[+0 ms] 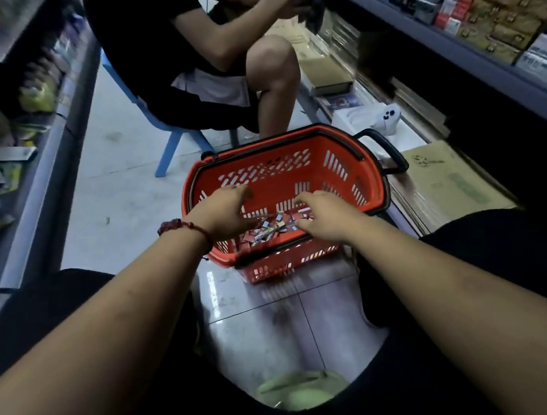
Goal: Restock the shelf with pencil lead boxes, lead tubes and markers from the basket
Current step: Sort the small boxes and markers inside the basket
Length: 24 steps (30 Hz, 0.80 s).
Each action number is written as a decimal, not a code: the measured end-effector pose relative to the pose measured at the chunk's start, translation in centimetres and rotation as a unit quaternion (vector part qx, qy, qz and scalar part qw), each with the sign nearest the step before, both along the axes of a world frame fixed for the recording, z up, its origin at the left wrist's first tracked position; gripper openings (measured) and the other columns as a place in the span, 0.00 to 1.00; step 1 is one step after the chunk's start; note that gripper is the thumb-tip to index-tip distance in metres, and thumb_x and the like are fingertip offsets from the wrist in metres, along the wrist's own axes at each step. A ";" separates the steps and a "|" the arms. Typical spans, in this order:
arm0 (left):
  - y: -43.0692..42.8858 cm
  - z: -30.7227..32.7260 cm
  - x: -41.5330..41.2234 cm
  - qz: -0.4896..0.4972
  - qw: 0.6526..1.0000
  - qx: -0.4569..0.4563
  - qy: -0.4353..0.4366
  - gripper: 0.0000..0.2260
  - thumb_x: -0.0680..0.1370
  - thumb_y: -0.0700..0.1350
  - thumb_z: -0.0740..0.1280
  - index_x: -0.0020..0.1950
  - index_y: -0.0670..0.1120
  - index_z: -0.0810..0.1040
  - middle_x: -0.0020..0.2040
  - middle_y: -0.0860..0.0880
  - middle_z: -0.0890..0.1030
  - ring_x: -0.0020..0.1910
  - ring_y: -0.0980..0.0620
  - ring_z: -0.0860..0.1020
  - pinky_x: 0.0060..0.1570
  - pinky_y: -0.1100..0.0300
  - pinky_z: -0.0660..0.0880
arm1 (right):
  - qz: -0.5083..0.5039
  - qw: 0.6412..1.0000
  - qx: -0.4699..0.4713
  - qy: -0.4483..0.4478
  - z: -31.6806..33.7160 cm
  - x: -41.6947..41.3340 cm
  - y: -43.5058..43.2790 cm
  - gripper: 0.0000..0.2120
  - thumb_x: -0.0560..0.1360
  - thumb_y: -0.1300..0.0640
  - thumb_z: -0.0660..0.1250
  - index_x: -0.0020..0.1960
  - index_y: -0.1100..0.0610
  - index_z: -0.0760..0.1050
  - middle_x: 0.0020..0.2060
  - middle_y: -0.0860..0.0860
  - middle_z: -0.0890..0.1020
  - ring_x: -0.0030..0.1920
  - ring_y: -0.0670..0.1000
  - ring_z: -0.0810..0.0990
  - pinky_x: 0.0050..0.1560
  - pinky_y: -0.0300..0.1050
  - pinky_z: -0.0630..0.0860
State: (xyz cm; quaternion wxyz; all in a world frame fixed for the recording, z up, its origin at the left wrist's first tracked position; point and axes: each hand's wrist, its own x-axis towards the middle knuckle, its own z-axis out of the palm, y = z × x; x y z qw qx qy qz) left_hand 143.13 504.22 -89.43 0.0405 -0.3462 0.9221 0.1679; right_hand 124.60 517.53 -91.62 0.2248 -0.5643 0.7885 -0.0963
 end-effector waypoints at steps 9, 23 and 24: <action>-9.7 -12.2 -7.6 -0.003 0.992 0.073 -0.100 0.23 0.76 0.54 0.71 0.68 0.47 0.73 0.63 0.43 0.77 0.62 0.42 0.75 0.60 0.49 0.75 | 0.027 0.991 0.129 0.001 -8.7 -6.4 -11.2 0.22 0.77 0.53 0.69 0.68 0.59 0.72 0.63 0.60 0.78 0.63 0.60 0.76 0.59 0.46 0.72; -15.3 -30.3 -9.4 -0.119 0.978 -0.007 -0.173 0.33 0.73 0.59 0.70 0.73 0.46 0.65 0.71 0.42 0.67 0.68 0.41 0.68 0.64 0.48 0.70 | 0.067 0.939 0.331 -0.067 -24.7 -10.4 -20.5 0.43 0.73 0.50 0.76 0.80 0.53 0.56 0.73 0.57 0.71 0.67 0.60 0.75 0.64 0.51 0.75; -16.0 -30.5 -8.9 -0.133 0.975 -0.020 -0.175 0.34 0.73 0.58 0.71 0.73 0.46 0.64 0.71 0.43 0.67 0.68 0.42 0.68 0.65 0.48 0.69 | 0.061 0.938 0.332 -0.078 -25.3 -9.9 -20.2 0.43 0.74 0.51 0.75 0.81 0.54 0.55 0.73 0.58 0.71 0.66 0.60 0.75 0.64 0.52 0.76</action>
